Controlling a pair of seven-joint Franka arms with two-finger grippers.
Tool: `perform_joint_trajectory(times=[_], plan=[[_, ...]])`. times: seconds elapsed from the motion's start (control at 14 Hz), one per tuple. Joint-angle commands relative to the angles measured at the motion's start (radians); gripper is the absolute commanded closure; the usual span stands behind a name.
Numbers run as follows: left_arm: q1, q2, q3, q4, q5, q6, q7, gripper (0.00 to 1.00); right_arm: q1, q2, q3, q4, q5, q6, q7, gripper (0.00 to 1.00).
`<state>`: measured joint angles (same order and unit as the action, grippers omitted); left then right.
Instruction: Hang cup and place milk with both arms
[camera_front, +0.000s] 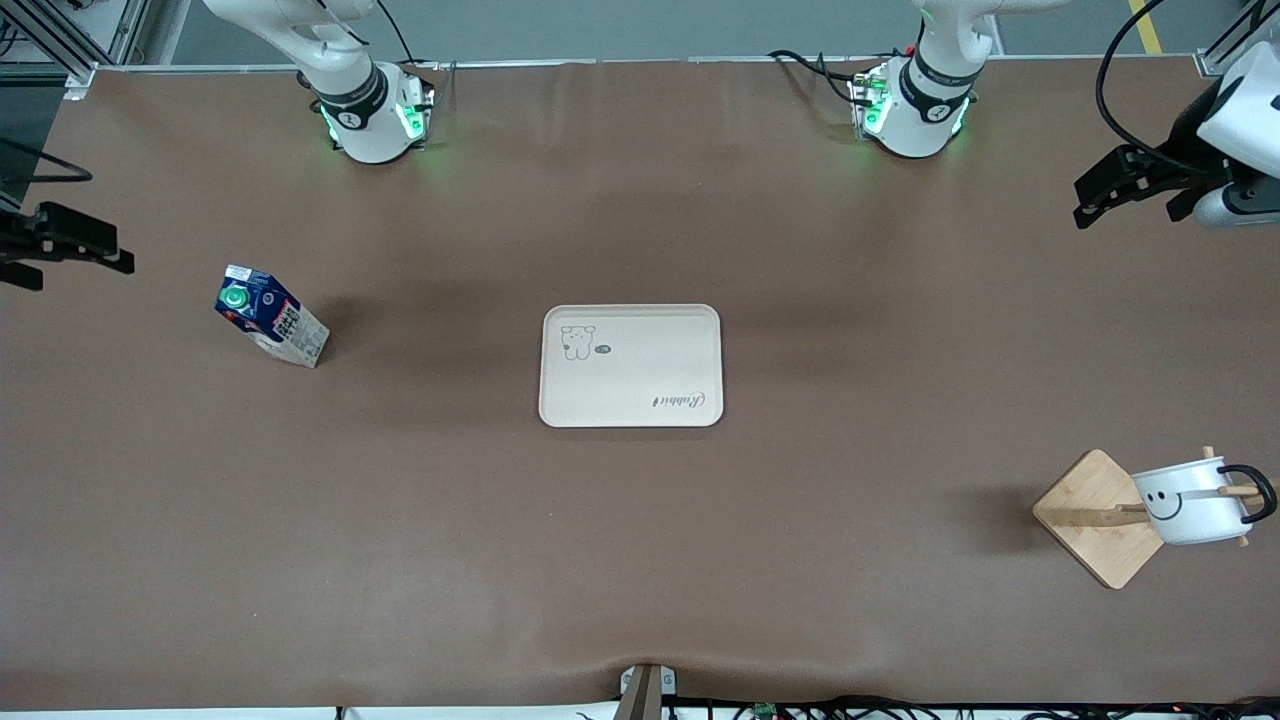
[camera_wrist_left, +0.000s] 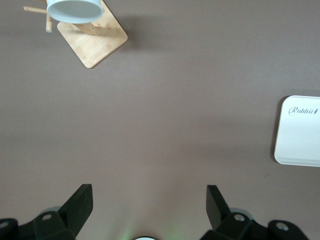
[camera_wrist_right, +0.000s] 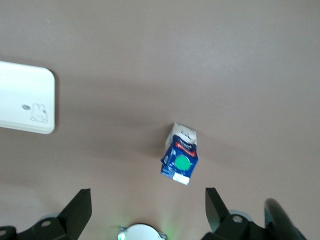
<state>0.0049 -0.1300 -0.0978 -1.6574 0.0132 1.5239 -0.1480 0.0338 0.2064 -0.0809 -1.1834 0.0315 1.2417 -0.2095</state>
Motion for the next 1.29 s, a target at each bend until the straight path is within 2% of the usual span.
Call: perform_joint_trajectory(times=[0.0, 0.14, 0.21, 0.5, 0.71, 1.21], plan=[[0.004, -0.006, -0.010, 0.011, 0.013, -0.030, -0.001, 0.00, 0.018, -0.164, -0.005, -0.233, -0.044, 0.117, -0.063, 0.00], [0.003, -0.007, -0.014, 0.011, 0.013, -0.031, -0.002, 0.00, 0.012, -0.290, -0.007, -0.426, -0.044, 0.241, -0.161, 0.00], [0.006, -0.007, -0.016, 0.013, 0.013, -0.031, -0.001, 0.00, 0.009, -0.314, -0.008, -0.464, -0.044, 0.254, -0.178, 0.00], [0.004, 0.000, -0.019, 0.007, 0.025, -0.031, -0.001, 0.00, 0.011, -0.312, -0.005, -0.453, -0.048, 0.243, -0.179, 0.00], [0.001, -0.002, -0.019, 0.011, 0.025, -0.031, -0.001, 0.00, -0.040, -0.302, -0.014, -0.424, -0.030, 0.237, -0.174, 0.00], [0.004, 0.003, -0.019, 0.022, 0.027, -0.031, 0.001, 0.00, -0.043, -0.302, -0.014, -0.423, -0.009, 0.229, -0.130, 0.00]])
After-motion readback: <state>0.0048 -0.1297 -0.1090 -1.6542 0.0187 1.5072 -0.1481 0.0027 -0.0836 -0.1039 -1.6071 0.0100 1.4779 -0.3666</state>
